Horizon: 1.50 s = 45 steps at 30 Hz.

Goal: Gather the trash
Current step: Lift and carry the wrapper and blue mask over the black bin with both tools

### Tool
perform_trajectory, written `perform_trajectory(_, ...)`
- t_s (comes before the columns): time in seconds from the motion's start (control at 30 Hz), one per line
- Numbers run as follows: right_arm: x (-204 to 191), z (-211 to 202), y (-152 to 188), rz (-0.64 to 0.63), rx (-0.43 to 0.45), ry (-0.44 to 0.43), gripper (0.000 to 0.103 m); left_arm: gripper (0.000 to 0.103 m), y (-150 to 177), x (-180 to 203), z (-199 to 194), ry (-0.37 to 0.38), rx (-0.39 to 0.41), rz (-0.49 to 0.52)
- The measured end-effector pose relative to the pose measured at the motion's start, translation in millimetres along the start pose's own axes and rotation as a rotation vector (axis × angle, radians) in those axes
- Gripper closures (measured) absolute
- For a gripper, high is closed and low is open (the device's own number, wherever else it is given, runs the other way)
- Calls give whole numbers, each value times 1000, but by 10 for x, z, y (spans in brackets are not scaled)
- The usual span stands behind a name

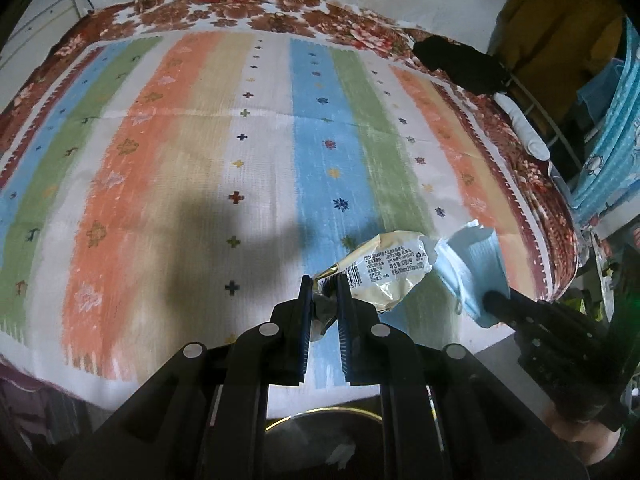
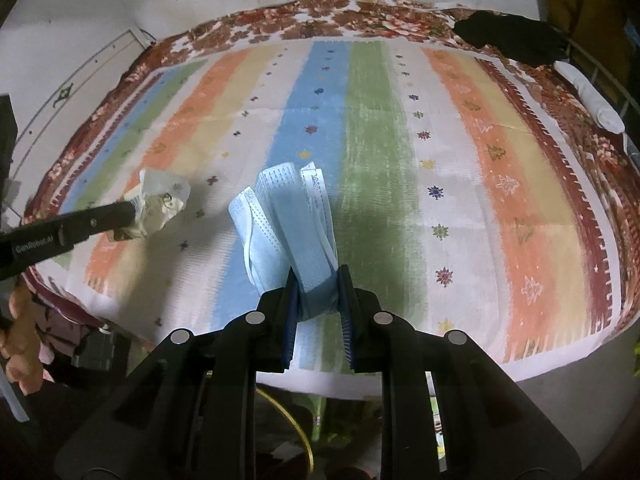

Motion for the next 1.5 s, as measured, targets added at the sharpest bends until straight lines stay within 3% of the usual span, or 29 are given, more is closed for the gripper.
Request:
perform_trajectory(0.1, -81, -127, 74, -10, 22, -15, 86, 92, 78, -39, -98, -6, 11, -2)
perform_trajectory(0.4, -264, -343, 382, -19, 41, -47, 86, 92, 470, -5, -361, 69, 16, -40)
perform_trajectory(1.03, -493, -524, 1011, -21, 47, -47, 86, 91, 995, -34, -658, 52, 70, 17)
perform_trajectory(1.5, -615, -372, 1501, 5, -41, -46, 85, 90, 1515, -81, -547, 58, -11, 29)
Point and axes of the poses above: each gripper's, at about its wrist camera, not at the fingertips, and z roughly the way its jaws point, x to its right, y to its underside, the point moved 7 cm from there along z, roughly the way its jaws point, and after that the axes turned 1 degree about -y, right-handed, at the moved point
